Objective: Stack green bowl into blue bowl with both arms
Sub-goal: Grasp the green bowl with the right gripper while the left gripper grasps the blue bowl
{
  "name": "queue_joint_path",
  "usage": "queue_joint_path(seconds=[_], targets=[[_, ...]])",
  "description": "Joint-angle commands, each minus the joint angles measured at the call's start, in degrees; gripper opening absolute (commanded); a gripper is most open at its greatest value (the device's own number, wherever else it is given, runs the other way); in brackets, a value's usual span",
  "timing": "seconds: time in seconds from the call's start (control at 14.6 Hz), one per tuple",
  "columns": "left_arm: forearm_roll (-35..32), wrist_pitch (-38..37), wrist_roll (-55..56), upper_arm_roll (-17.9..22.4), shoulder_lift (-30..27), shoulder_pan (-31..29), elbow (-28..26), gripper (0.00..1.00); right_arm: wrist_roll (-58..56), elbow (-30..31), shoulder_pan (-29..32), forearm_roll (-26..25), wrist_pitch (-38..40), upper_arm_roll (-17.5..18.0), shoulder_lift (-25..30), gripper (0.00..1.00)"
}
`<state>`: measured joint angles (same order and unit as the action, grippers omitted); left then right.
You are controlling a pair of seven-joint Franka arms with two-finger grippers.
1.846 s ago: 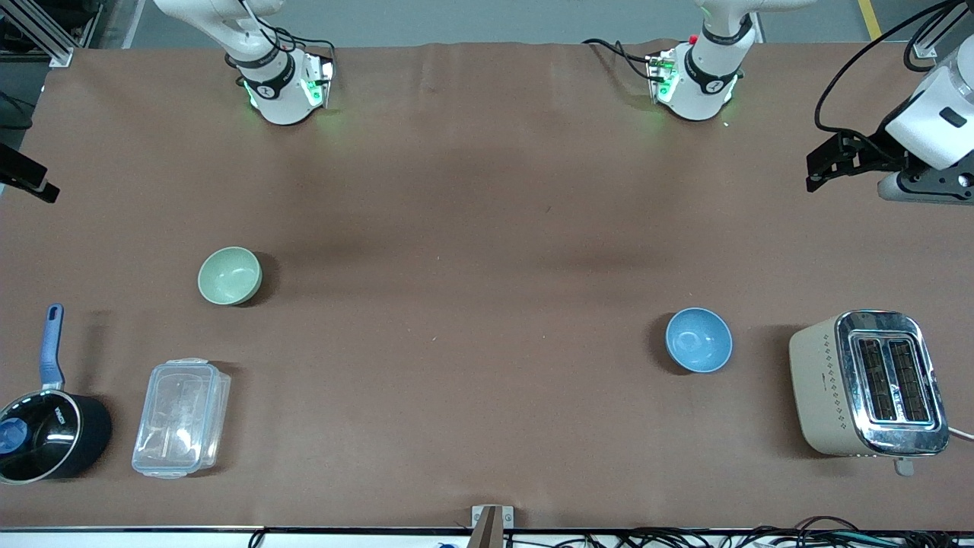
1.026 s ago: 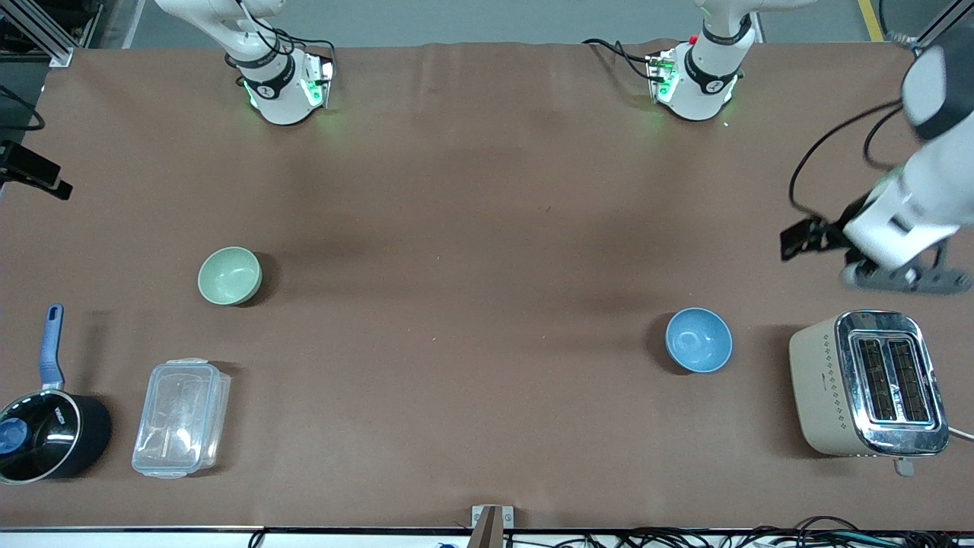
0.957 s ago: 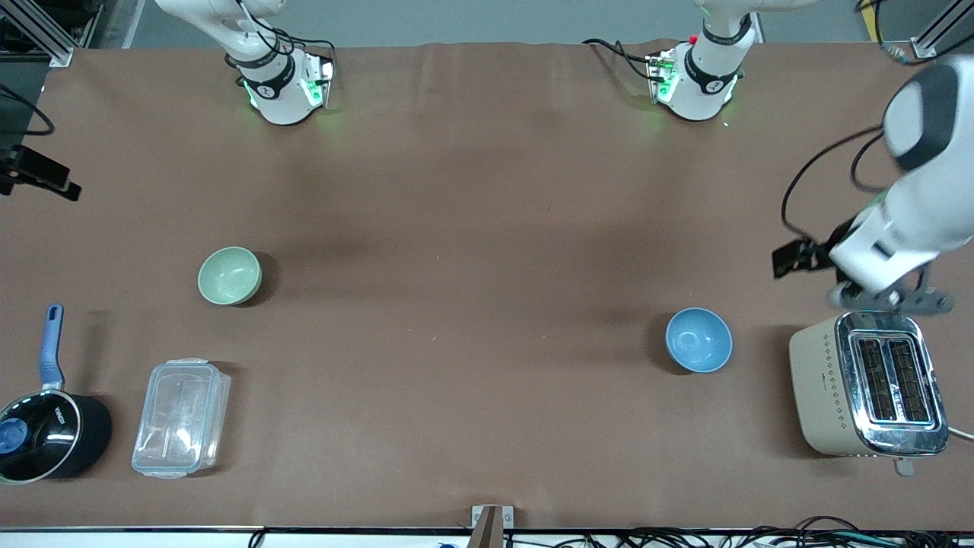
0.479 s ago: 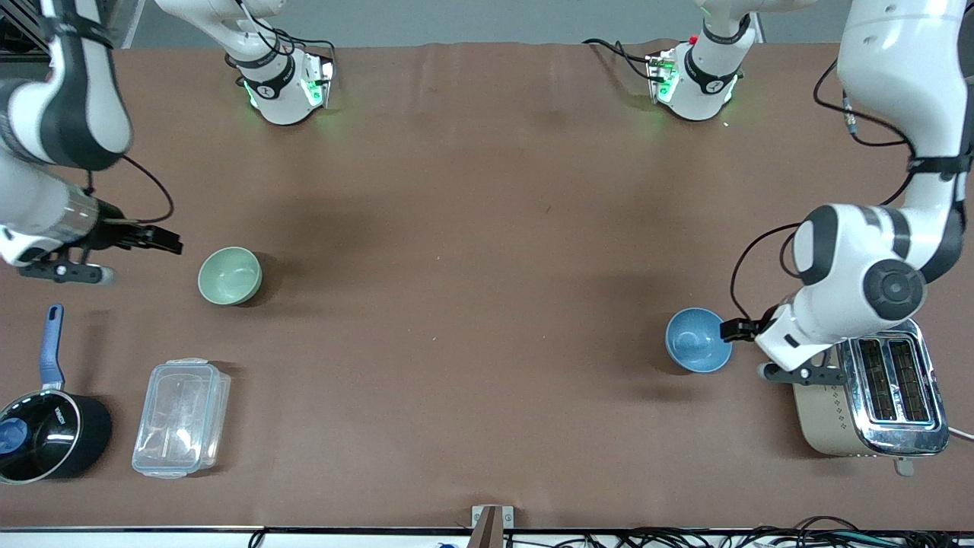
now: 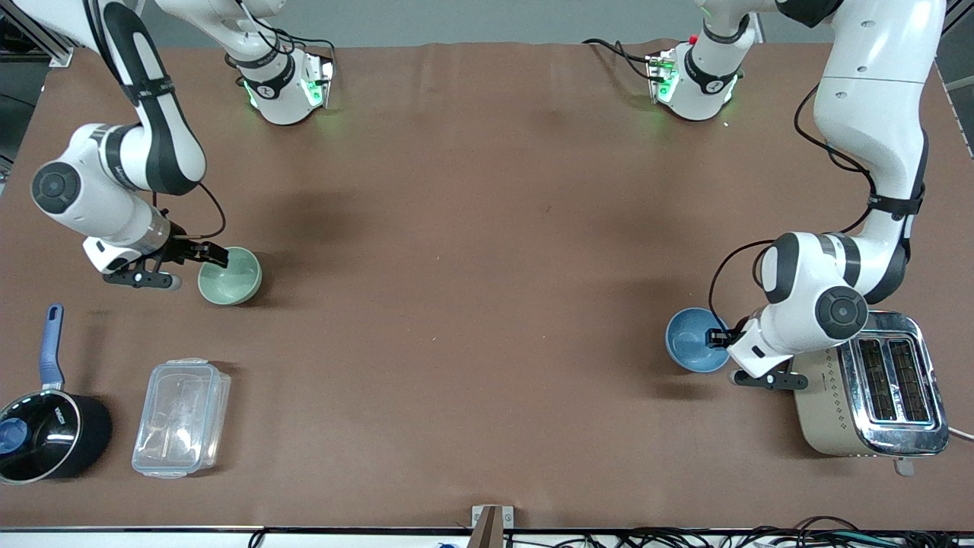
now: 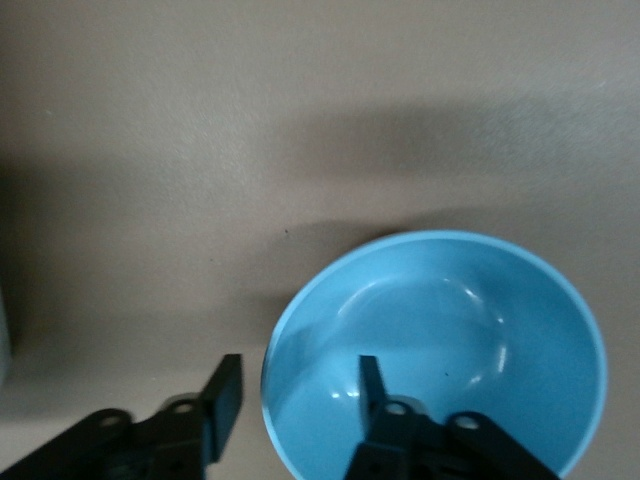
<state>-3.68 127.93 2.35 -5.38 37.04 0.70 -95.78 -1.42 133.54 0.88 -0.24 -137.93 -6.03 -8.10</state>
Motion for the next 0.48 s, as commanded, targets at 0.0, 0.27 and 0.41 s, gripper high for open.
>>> queue_joint_path(seconds=[0.0,0.27,0.41], targets=[[-1.1,0.4,1.1,0.0,0.8,0.1,0.3,0.21,-2.4,2.5,1.8,-0.6,-5.8,0.4,-1.4,1.00],[-0.9,0.1,2.9,-1.6,-0.6,1.0,0.4,0.01,-3.9,3.0,2.9,-0.6,-11.8,0.3,-4.6,1.00],[0.3,-0.5,7.6,-7.4,-1.1,0.8,1.6,0.00,-4.0,3.0,3.2,-0.6,-15.1,0.1,-6.4,1.00]])
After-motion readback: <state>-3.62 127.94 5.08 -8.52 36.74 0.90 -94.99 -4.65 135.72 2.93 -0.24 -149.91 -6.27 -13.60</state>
